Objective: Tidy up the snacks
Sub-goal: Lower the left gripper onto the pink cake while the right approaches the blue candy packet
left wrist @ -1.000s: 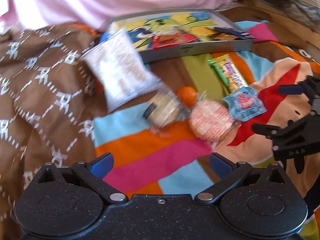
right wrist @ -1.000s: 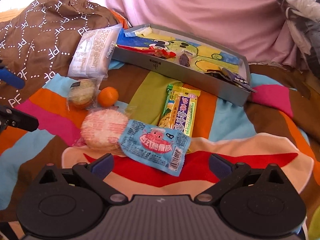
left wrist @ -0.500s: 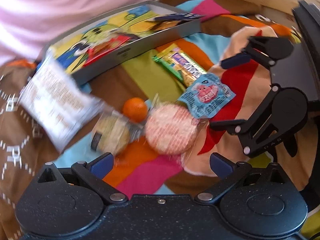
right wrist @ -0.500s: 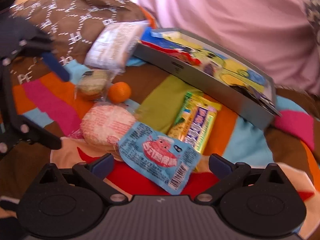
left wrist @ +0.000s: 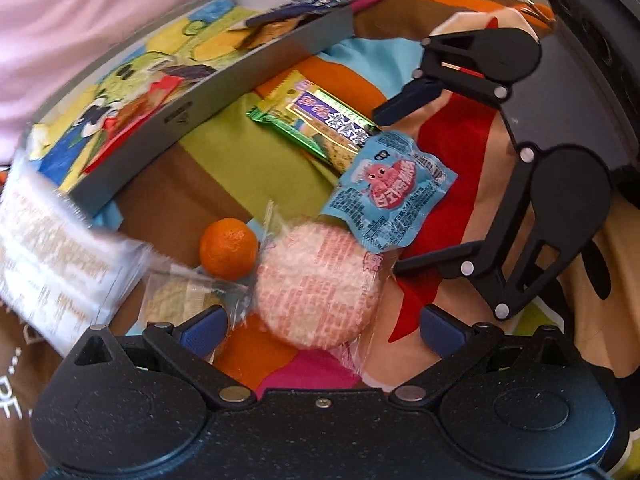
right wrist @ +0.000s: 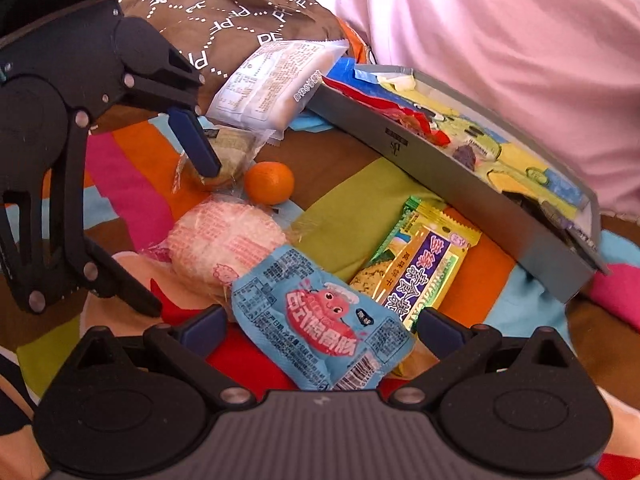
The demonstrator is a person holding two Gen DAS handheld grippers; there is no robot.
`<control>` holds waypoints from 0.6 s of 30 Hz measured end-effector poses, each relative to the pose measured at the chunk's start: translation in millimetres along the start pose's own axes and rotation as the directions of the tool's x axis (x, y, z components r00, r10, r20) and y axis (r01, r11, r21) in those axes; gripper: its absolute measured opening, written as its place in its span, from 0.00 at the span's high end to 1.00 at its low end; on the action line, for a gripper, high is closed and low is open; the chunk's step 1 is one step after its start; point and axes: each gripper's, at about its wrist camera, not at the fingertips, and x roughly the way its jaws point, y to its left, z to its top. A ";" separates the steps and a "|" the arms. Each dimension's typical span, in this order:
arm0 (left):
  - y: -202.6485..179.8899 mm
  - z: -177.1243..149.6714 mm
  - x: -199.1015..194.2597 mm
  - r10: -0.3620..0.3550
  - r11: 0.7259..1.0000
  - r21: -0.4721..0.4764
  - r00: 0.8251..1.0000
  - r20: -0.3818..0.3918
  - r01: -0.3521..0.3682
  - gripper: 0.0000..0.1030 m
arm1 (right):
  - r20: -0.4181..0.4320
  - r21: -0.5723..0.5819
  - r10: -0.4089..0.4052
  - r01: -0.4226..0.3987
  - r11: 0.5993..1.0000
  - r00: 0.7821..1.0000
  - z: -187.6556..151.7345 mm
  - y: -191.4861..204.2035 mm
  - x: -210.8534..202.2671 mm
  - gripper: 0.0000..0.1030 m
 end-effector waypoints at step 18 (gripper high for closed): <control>27.6 6.7 16.7 -0.169 0.984 -0.059 0.985 -0.015 0.168 0.14 | -0.013 -0.005 0.070 -0.071 0.997 0.997 -2.0 -9.3 -4.7 0.19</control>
